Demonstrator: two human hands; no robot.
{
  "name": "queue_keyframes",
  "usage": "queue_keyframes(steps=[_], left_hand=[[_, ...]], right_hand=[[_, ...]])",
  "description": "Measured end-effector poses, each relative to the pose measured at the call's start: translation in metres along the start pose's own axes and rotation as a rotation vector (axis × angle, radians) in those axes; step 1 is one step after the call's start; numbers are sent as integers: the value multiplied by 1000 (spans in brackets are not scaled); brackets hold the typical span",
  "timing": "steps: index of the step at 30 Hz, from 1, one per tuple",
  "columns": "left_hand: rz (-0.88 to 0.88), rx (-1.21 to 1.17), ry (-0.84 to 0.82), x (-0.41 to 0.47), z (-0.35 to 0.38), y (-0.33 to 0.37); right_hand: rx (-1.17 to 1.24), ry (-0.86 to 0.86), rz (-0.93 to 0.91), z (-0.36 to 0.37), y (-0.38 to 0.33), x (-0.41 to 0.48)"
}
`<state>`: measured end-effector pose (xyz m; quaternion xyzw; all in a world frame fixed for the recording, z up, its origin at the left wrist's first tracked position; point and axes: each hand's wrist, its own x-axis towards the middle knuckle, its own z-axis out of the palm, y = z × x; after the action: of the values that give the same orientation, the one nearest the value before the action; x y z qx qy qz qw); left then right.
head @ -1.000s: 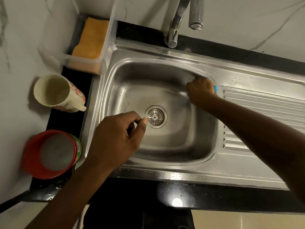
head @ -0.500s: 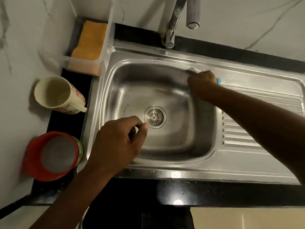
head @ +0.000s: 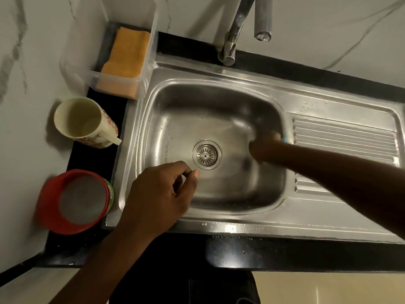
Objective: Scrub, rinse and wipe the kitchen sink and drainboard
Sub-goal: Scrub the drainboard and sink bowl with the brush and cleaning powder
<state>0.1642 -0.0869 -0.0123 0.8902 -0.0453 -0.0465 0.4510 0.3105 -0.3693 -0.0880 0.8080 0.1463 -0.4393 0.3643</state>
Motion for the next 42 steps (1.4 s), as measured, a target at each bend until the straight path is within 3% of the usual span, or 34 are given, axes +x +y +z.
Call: queue_keyframes(steps=[2, 6, 9, 14, 16, 19, 22, 25, 27, 30, 33, 38, 42], left_hand=[[2, -2, 2, 0, 2, 0], [-18, -3, 29, 0, 9, 2], [-31, -14, 41, 0, 13, 8], [-8, 8, 65, -1, 15, 17], [-4, 1, 67, -3, 14, 19], [-16, -5, 82, -5, 11, 22], [-19, -5, 99, -9, 9, 22], [-37, -10, 96, -15, 10, 23], [-46, -14, 107, -18, 10, 23], [-34, -12, 109, -21, 10, 26], [-26, -7, 125, -26, 8, 29], [-21, 1, 132, -33, 9, 29], [-18, 15, 136, -39, 8, 27]], right_hand=[[60, 246, 79, -20, 31, 9], [31, 363, 169, -51, 47, 8], [161, 297, 54, -33, 29, -12], [163, -181, -154, 1, -22, -55], [216, -264, -148, -6, -6, -51], [298, -137, -36, -35, 39, -28], [152, 129, 71, -52, 59, -22], [119, 354, 29, -35, 44, -21], [113, 331, -14, -21, 26, -24], [125, 72, -93, -1, -1, -28], [284, -123, -193, 17, -18, -33], [687, -225, -201, 31, -2, -45], [1102, -80, -301, 35, 10, -70]])
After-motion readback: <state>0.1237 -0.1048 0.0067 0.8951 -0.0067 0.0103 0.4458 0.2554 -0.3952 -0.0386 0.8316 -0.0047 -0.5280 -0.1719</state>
